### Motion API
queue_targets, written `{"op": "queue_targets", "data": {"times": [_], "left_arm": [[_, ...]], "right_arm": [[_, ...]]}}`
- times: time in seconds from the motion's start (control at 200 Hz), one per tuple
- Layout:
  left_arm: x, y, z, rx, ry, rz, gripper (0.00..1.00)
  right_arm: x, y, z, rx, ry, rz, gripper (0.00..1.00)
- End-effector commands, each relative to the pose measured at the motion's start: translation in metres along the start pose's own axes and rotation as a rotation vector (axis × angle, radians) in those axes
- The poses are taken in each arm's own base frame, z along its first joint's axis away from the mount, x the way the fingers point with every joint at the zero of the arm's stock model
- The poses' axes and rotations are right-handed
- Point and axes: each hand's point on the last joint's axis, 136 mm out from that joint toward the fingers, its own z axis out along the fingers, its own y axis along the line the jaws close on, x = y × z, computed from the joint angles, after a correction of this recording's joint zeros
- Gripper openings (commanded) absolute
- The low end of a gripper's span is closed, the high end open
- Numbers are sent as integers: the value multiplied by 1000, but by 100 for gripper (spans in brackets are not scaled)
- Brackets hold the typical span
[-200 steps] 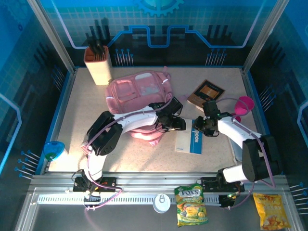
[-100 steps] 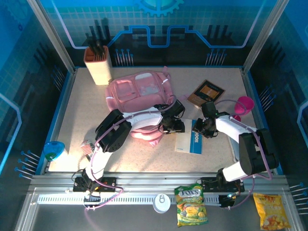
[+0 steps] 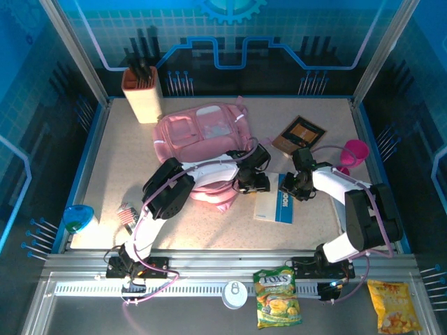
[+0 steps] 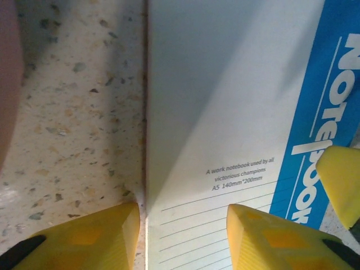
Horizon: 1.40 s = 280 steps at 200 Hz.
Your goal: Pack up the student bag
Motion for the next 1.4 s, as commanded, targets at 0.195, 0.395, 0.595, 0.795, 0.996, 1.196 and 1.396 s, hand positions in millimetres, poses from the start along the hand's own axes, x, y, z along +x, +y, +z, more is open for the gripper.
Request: {"op": "queue_targets", "data": {"times": [0.195,0.395,0.595,0.795,0.996,1.196,1.396], "left_arm": [[11,-18,3,76,86,10,44],[15,-61,-28,291,87,65,41],[15,-76,-48,381,47,95,36],[15,-72,-39,377,62,63,33],[14,-58,-29,301,72,29,26],[8,-57,-38,290,33,45,8],[-7,-55,-71,273,-61,90,0]], "right_arm": [[6,-8,6,12,39,44,46],[8,-9,9,3,56,79,46],[8,-11,9,4,55,97,46],[9,-12,9,3,55,104,46],[9,-13,8,0,52,108,46],[4,-12,1,-23,21,112,46],[-11,2,-28,-146,-83,103,54]]}}
